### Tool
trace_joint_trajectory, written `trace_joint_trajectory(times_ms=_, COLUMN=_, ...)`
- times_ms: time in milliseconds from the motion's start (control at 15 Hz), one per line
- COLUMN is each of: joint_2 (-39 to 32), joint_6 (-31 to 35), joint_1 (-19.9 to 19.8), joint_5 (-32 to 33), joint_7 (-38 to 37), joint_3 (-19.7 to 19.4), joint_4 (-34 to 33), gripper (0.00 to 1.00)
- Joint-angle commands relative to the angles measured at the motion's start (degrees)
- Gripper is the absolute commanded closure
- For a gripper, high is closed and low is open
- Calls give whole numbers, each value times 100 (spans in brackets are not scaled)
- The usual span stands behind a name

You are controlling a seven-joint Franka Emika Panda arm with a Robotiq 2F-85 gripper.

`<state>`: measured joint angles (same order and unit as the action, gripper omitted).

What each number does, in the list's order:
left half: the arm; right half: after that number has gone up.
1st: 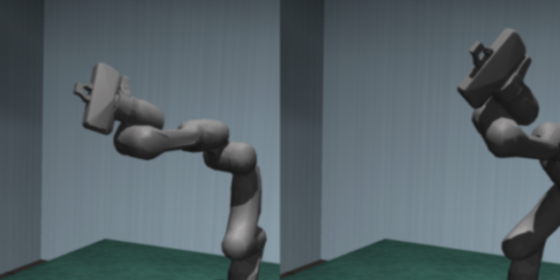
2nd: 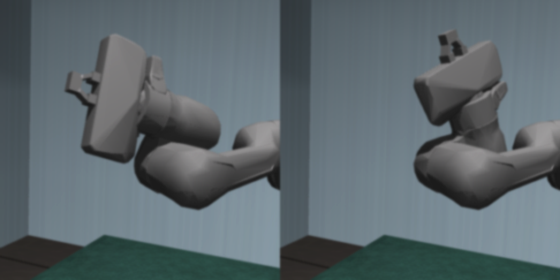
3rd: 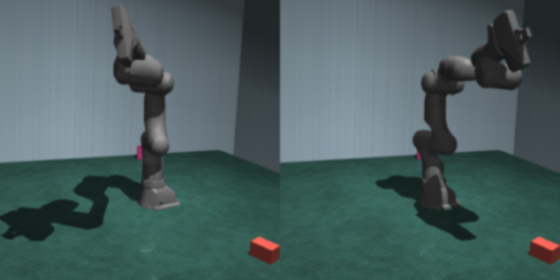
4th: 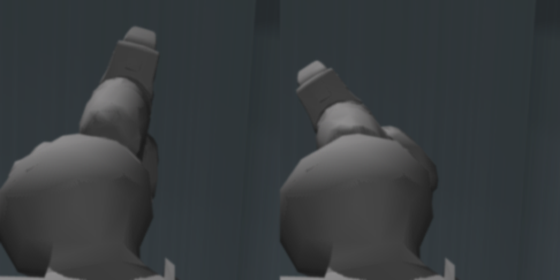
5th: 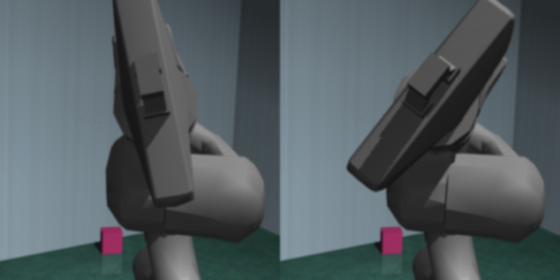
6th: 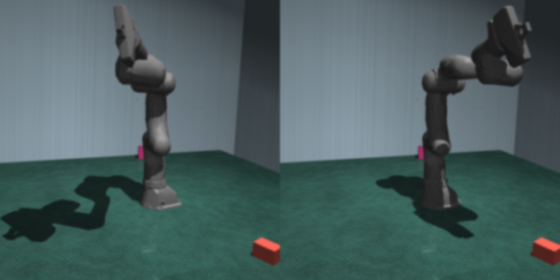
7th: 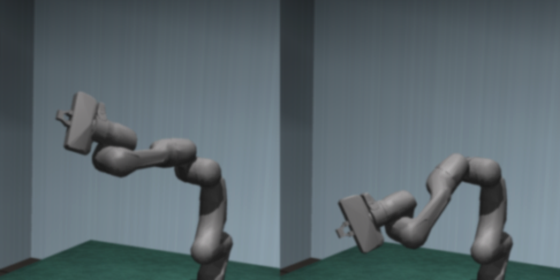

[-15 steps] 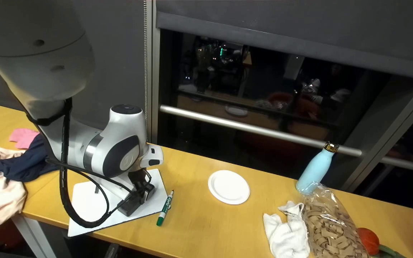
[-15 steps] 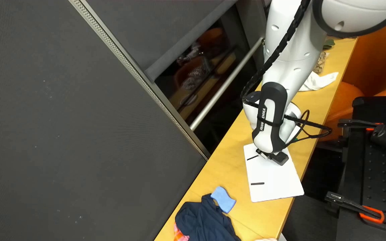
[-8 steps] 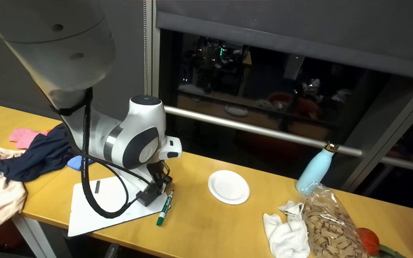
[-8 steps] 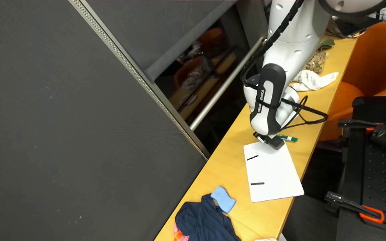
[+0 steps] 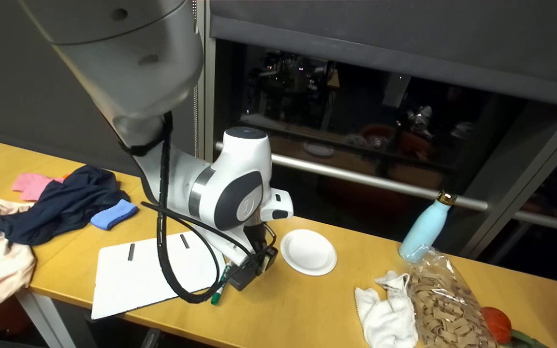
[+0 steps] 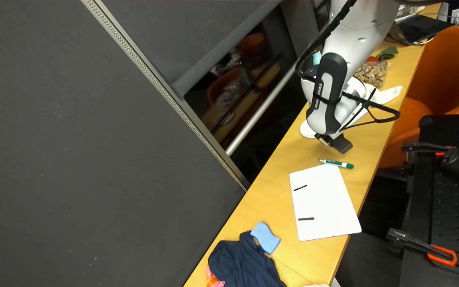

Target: Pick up the black eraser and wipe the white board

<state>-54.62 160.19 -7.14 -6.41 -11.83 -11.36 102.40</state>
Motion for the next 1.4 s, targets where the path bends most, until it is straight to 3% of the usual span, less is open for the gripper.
trace_joint_trajectory(times_ms=0, joint_2=-249, joint_6=-145, joint_1=-152, joint_5=-50, joint_7=-52, joint_3=-9, joint_4=-202, gripper=69)
trace_joint_trajectory(times_ms=533, joint_2=-785, joint_6=-20, joint_1=-422, joint_5=-105, joint_7=58, joint_3=170, joint_4=-366, gripper=69)
trace_joint_trajectory(times_ms=600, joint_2=-774, joint_6=-29, joint_1=-412, joint_5=-107, joint_7=48, joint_3=161, joint_4=-332, gripper=28)
trace_joint_trajectory(times_ms=800, joint_2=-568, joint_6=-20, joint_1=-372, joint_5=-94, joint_7=52, joint_3=110, joint_4=-112, gripper=4)
trace_joint_trajectory(times_ms=1333, joint_2=432, joint_6=456, joint_1=-254, joint_5=-191, joint_7=2, joint_3=106, joint_4=978, gripper=0)
